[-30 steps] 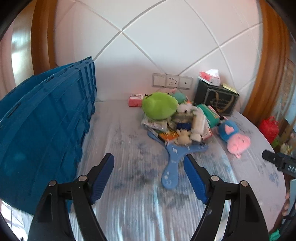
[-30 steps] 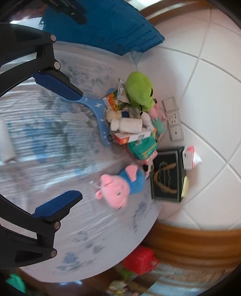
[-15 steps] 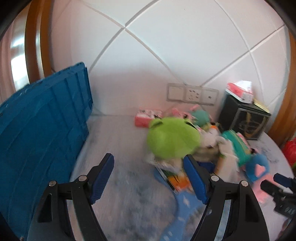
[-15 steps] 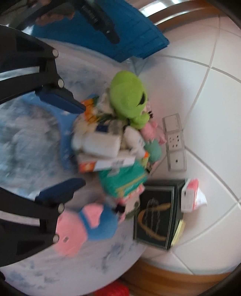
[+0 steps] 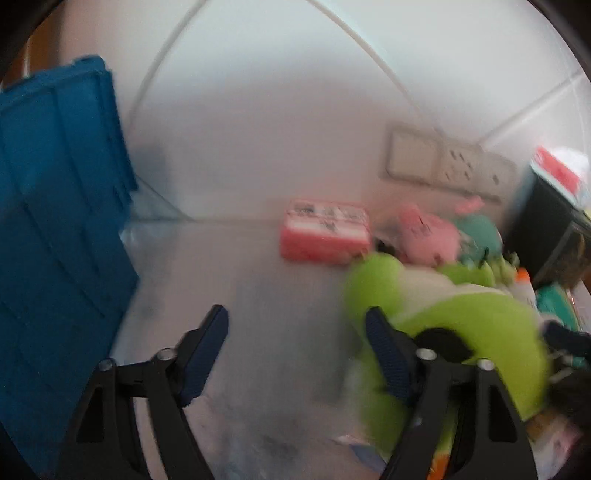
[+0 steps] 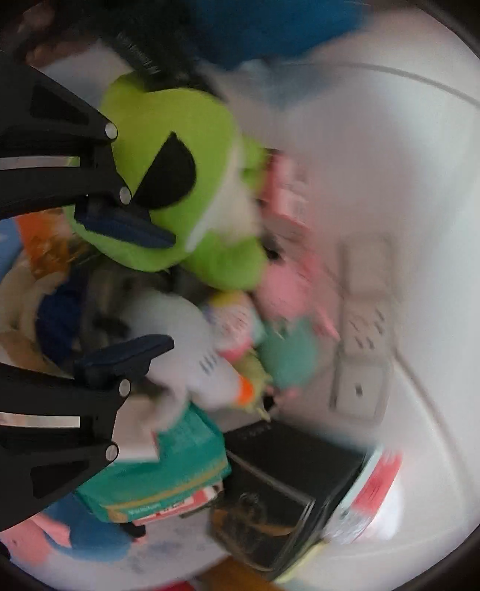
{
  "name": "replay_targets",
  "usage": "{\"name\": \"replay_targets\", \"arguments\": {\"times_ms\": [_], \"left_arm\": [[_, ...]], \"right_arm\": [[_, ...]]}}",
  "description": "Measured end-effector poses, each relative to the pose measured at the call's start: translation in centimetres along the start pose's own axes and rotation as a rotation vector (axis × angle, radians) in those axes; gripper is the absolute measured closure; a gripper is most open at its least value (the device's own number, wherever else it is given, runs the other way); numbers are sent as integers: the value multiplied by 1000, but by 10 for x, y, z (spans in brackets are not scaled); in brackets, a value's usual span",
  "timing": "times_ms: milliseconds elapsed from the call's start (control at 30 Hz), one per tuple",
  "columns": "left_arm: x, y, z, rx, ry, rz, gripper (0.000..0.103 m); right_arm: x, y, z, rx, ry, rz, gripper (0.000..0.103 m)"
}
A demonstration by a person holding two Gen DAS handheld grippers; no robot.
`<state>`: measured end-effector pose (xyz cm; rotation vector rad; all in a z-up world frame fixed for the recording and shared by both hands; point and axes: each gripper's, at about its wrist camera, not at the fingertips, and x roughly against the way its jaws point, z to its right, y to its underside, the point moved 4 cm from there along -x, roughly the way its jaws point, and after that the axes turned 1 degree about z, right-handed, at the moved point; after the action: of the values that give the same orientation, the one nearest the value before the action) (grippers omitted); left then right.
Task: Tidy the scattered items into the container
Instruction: 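Grasp the green frog plush with both grippers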
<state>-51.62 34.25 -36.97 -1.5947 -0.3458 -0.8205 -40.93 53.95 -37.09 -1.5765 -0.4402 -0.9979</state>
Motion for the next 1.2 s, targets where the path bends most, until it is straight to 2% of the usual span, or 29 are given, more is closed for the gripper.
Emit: {"name": "replay_targets", "arguments": {"times_ms": [133,200,300,367,467,567,633,733,767,800,833,867,967,1067,1200], "left_arm": [[34,28,2,-3,27,34,38],[56,40,0,1,50,53,38],[86,59,-1,-57,73,73,38],[99,73,-8,-60,105,37,38],[115,90,-24,-47,66,32,36],[125,93,-38,31,87,18,36],[133,88,-35,68,122,26,36],[133,74,-14,86,170,45,17],[129,71,-7,88,168,46,15],[122,71,-1,92,174,32,14],[112,77,5,91,193,-16,14],[105,84,9,98,209,-53,14],[94,103,-1,199,232,-102,14],[95,113,-26,237,204,-88,14],[74,122,-24,136,152,-124,14]], "right_arm": [[19,34,-14,20,-63,-8,63],[32,53,-27,37,-139,-18,64],[46,85,-42,30,-225,-57,64],[53,102,-52,10,-329,-91,62],[67,115,-62,44,-310,-74,61],[80,112,-51,28,-247,-19,58],[86,108,-37,5,-204,2,47],[91,107,-17,-30,-143,3,46],[93,107,-12,-43,-150,-1,45],[93,107,-9,-46,-163,-2,41],[94,106,-7,-43,-166,-1,31],[95,104,-4,-28,-153,5,26],[91,100,-8,89,-75,39,23],[86,90,5,37,-100,62,23],[77,56,17,-47,-205,101,23]]}}
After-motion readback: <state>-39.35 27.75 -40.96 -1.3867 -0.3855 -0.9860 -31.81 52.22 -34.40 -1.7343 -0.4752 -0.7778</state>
